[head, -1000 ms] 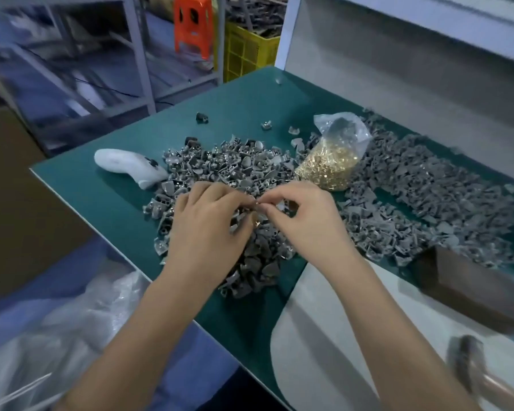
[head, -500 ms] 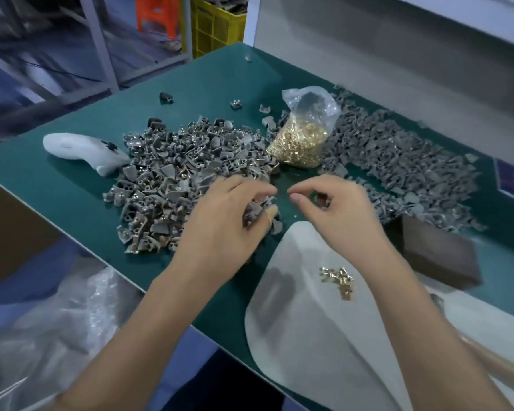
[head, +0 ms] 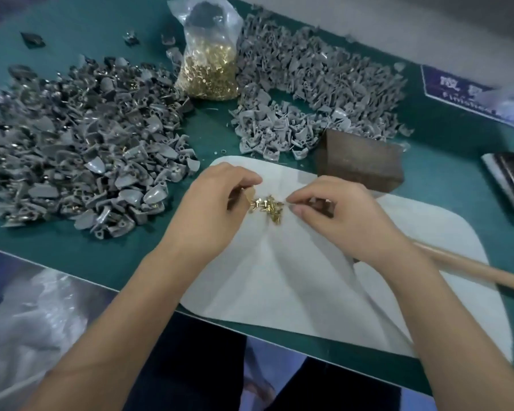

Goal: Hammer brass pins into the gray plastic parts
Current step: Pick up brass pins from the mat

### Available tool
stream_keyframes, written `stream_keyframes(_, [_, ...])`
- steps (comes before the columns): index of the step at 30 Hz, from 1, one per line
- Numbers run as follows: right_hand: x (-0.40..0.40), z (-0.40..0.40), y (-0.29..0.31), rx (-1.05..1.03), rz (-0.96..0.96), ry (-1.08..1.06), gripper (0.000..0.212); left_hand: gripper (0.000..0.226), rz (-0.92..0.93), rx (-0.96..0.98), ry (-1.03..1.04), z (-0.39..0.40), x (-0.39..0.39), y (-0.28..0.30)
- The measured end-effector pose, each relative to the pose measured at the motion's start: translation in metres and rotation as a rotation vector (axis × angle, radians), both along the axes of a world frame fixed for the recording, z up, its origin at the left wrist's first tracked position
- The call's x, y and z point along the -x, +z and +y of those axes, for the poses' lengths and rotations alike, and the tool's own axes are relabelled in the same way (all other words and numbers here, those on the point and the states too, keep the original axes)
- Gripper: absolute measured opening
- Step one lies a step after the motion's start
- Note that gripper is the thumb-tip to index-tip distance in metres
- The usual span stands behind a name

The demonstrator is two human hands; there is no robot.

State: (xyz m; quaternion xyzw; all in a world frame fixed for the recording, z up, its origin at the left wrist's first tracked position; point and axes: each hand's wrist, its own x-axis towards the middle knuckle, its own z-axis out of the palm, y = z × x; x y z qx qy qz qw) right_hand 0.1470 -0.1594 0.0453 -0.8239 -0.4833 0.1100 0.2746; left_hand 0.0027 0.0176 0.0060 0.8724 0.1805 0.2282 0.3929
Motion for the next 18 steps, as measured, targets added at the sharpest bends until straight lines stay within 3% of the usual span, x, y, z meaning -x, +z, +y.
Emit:
stream_keyframes(4, [0.001,0.003,-0.006,0.008,-0.018,-0.003,0.014,0.025,-0.006,-0.017,-0.005,0.001,0.001,-0.001])
stream_keyframes(14, [0.01,0.02,-0.002,0.074,-0.301,0.037,0.005,0.017,0.059,0.004,0.053,0.001,-0.009,0.008])
stream_keyframes(18, [0.01,0.024,-0.003,0.128,-0.334,0.025,0.009,0.016,0.139,-0.081,0.065,0.008,-0.028,0.018])
